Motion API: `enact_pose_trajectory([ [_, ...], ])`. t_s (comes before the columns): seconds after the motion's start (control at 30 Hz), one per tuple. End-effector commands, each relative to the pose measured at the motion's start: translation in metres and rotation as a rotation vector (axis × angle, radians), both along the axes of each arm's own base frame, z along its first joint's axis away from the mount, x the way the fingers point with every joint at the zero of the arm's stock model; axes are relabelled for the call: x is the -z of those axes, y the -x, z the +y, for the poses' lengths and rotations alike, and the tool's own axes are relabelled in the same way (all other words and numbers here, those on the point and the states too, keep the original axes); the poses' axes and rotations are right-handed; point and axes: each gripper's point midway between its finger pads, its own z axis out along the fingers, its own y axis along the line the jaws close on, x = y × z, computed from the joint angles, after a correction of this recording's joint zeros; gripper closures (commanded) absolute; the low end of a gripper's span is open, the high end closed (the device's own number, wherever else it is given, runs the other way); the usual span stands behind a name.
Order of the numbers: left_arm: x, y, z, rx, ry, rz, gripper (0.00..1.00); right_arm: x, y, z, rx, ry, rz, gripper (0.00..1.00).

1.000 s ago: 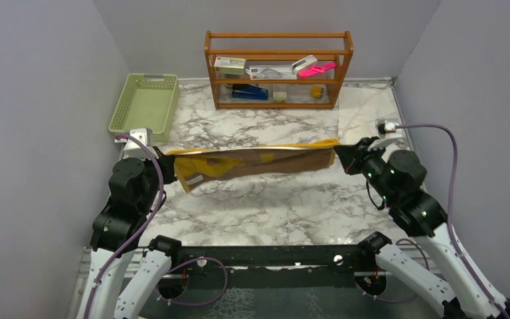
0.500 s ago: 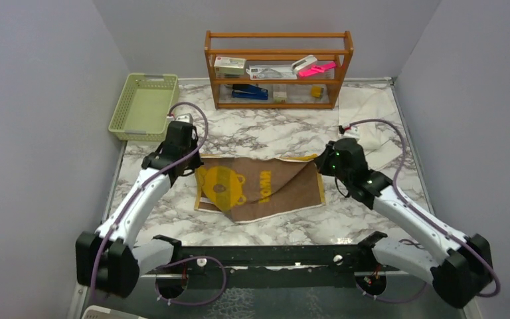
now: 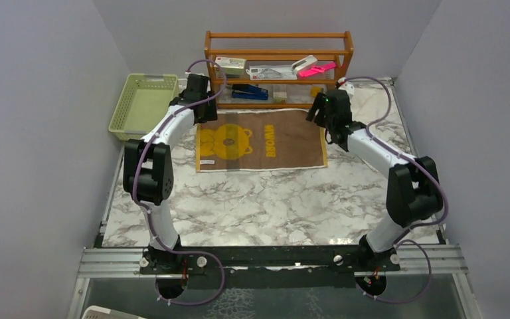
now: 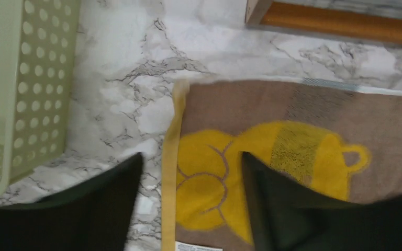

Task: Roll the towels
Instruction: Flatten out the towel at the center of the board, then fold the towel at the center of the board.

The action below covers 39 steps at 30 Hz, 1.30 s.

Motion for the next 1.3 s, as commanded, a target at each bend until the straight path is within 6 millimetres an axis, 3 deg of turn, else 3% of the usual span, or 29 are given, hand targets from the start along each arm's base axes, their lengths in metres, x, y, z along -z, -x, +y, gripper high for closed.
enact_pose_trajectory([
  [0.0, -0.023, -0.019, 0.008, 0.005, -0.001, -0.036, 0.04, -0.017, -0.033, 0.01, -0.127, 0.059, -0.019, 0.24],
  [0.1, -0.045, -0.014, 0.01, -0.007, 0.006, -0.088, 0.01, -0.031, -0.024, 0.023, -0.233, 0.05, -0.073, 0.23],
  [0.17, -0.054, -0.004, 0.007, 0.006, 0.033, -0.11, 0.01, -0.029, -0.011, 0.038, -0.33, 0.008, -0.087, 0.23],
  [0.2, -0.042, 0.027, -0.014, 0.062, 0.166, -0.096, 0.05, 0.005, 0.011, 0.059, -0.444, -0.076, -0.007, 0.24],
  [0.3, -0.01, 0.06, -0.038, 0.099, 0.314, -0.045, 0.08, 0.051, 0.028, 0.069, -0.476, -0.153, 0.114, 0.24],
  [0.37, 0.014, 0.076, -0.043, 0.082, 0.346, -0.016, 0.08, 0.078, 0.038, 0.073, -0.493, -0.182, 0.177, 0.24],
  [0.57, 0.069, 0.11, -0.045, -0.018, 0.444, 0.055, 0.08, 0.117, 0.06, 0.066, -0.483, -0.224, 0.292, 0.24],
  [0.8, 0.1, 0.147, -0.03, -0.127, 0.435, 0.106, 0.08, 0.155, 0.11, 0.029, -0.389, -0.232, 0.439, 0.24],
  [1.0, 0.112, 0.193, -0.013, -0.235, 0.433, 0.148, 0.08, 0.16, 0.158, 0.02, -0.373, -0.257, 0.521, 0.24],
  [1.17, 0.112, 0.223, -0.019, -0.258, 0.506, 0.181, 0.08, 0.157, 0.187, 0.016, -0.375, -0.266, 0.569, 0.24],
  [1.27, 0.114, 0.237, -0.023, -0.263, 0.548, 0.209, 0.08, 0.152, 0.194, 0.012, -0.369, -0.253, 0.563, 0.23],
])
